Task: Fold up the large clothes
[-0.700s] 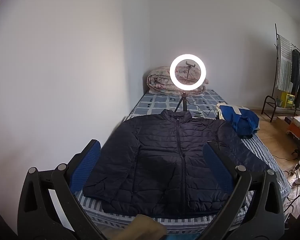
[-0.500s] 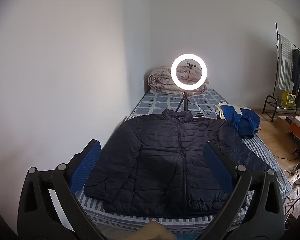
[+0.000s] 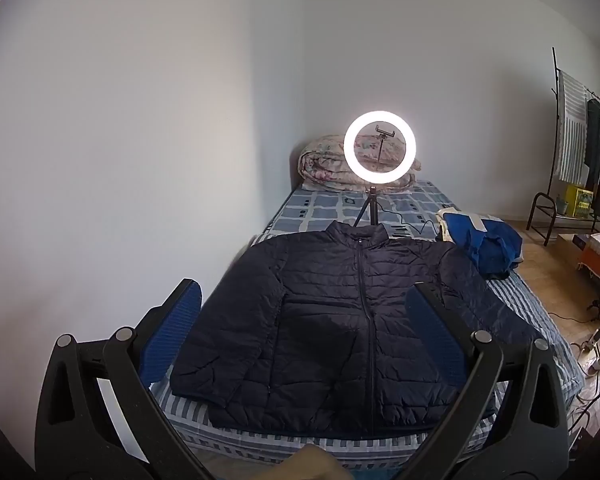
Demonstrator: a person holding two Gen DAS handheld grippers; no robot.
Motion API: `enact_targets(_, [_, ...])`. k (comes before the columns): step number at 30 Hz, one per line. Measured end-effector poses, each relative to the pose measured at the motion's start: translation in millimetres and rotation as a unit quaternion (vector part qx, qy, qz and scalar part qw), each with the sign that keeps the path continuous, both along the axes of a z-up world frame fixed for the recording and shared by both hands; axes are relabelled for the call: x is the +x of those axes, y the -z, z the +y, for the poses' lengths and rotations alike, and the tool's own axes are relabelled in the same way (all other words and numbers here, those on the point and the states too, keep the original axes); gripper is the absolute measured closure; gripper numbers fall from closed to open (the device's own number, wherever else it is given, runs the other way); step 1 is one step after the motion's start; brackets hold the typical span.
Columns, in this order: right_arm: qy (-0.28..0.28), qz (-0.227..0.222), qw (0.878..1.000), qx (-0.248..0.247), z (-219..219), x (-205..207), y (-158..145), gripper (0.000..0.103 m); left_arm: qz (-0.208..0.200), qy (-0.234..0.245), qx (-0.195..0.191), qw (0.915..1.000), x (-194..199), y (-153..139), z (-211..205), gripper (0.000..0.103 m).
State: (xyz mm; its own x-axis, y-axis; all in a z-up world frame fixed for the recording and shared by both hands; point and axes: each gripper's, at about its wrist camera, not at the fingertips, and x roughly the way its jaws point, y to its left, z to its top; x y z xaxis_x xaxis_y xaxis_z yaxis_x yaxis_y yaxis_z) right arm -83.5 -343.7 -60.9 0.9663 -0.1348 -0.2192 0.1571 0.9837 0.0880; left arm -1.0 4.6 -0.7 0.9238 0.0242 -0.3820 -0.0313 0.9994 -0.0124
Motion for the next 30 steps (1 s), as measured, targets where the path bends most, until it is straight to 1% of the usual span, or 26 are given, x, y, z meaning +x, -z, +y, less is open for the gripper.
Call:
enact_targets(5, [0.001, -0.002, 1.000, -0.002, 0.7, -0.7, -4.4, 0.000, 0.000, 0.000, 0.001, 1.0000, 0.2, -1.4, 0.8, 0.000])
enact_targets(20, [-0.001, -0.002, 1.000, -0.002, 1.7, -4.2, -0.9, 0.000, -0.003, 0.000, 0.005, 1.0000, 2.1, -6.6, 2.0, 0.000])
enact_targets(30, [0.011, 0.006, 1.000, -0.002, 4.2, 0.0, 0.7, 0.000, -0.001, 0.002, 0.003, 1.0000, 1.9, -8.1, 2.5, 0.000])
